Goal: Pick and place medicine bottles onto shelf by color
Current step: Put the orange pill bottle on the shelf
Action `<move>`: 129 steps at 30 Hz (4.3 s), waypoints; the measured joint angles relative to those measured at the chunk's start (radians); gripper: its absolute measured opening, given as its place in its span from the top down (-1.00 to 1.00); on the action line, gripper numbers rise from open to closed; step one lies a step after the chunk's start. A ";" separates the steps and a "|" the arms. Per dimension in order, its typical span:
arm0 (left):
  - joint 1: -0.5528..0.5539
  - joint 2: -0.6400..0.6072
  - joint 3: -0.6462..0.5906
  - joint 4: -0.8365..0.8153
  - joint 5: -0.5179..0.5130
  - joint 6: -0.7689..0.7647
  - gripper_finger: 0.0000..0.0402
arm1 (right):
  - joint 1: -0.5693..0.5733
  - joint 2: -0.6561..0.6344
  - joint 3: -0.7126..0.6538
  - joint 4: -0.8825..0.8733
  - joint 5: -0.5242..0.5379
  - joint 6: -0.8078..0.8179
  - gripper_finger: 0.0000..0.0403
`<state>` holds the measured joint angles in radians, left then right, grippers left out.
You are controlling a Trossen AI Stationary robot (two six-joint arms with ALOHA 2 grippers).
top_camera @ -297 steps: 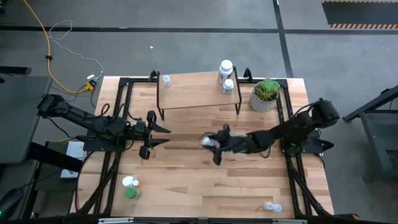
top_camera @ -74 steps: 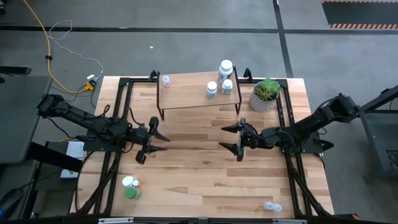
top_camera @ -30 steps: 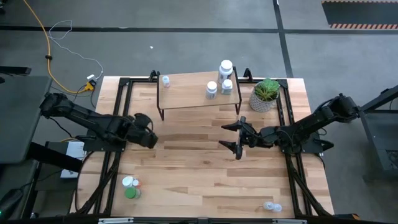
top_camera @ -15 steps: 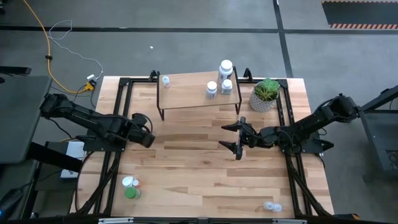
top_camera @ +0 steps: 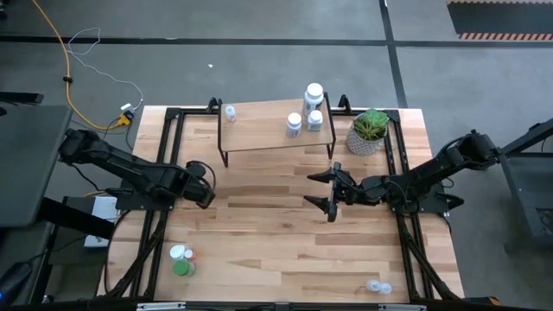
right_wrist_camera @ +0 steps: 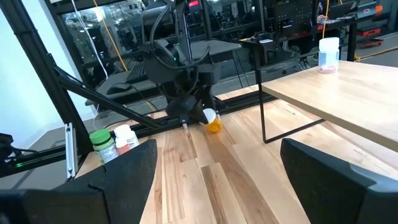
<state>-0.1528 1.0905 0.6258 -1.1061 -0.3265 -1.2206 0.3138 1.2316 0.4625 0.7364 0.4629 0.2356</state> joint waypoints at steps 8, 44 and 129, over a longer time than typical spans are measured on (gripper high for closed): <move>0.002 0.017 0.000 0.008 0.013 0.020 -0.28 | 0.000 0.000 0.000 0.000 0.000 0.000 -0.65; 0.002 0.130 0.080 -0.093 0.211 1.016 -0.28 | 0.000 0.000 0.000 0.001 0.004 0.000 -0.65; -0.010 0.347 0.383 -0.137 0.260 1.032 0.08 | 0.000 0.000 0.000 0.000 0.003 -0.019 -0.65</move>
<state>-0.1627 1.4370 1.0092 -1.2432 -0.0662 -0.1882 0.3138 1.2316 0.4629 0.7364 0.4660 0.2161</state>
